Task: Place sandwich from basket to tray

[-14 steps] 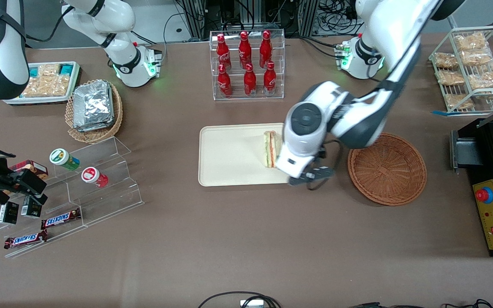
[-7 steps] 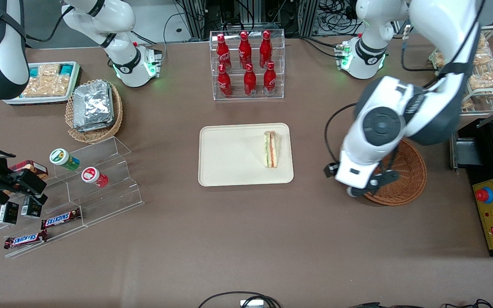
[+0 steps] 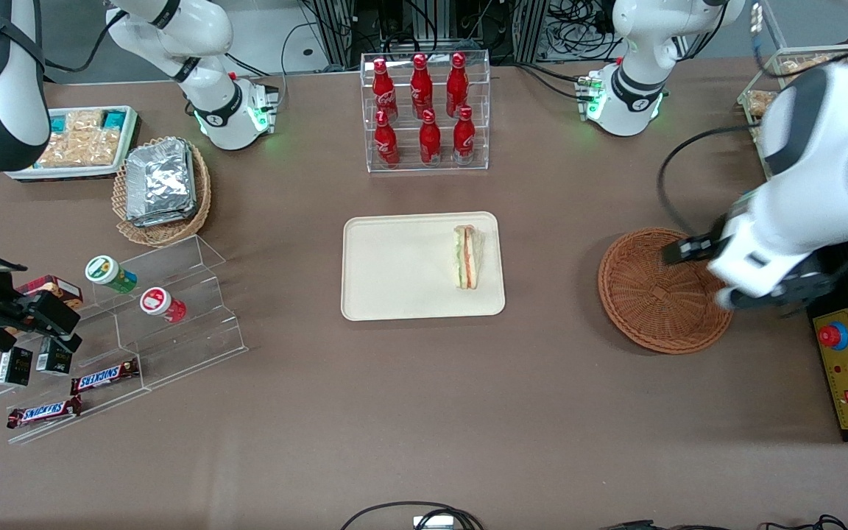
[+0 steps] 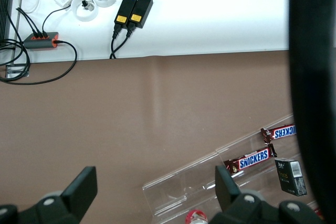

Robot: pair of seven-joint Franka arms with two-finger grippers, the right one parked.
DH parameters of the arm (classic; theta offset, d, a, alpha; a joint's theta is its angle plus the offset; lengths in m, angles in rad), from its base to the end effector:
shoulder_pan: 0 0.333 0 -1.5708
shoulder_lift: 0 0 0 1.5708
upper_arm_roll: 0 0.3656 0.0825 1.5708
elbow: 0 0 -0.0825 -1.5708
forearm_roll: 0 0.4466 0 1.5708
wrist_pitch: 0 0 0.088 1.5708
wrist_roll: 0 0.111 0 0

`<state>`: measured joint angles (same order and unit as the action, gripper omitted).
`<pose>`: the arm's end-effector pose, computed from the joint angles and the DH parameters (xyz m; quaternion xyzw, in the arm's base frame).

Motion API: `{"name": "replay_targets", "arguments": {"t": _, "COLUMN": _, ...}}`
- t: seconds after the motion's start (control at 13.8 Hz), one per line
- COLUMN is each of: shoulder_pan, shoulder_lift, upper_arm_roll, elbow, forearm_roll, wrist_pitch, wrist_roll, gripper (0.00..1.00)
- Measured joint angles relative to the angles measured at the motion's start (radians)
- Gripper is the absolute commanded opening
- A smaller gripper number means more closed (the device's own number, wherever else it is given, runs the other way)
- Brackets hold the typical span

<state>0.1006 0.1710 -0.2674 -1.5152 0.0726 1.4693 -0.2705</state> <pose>0.6518 -0.0869 0.5860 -0.9931 -0.0509 0.0997 0.0362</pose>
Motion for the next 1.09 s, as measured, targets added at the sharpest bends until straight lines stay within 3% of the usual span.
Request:
{"name": "replay_targets", "arguments": {"t": 0.36, "shoulder_pan": 0.001, "shoulder_lift": -0.099, "upper_arm_roll": 0.087, "elbow": 0.0, "forearm_roll": -0.018, "wrist_pitch": -0.07, "wrist_roll": 0.238, "gripper": 0.99}}
{"name": "replay_targets", "arguments": {"t": 1.09, "shoulder_pan": -0.003, "shoulder_lift": -0.125, "upper_arm_roll": 0.095, "elbow": 0.0, "forearm_roll": -0.03, "wrist_pitch": -0.075, "wrist_roll": 0.297, "gripper": 0.99}}
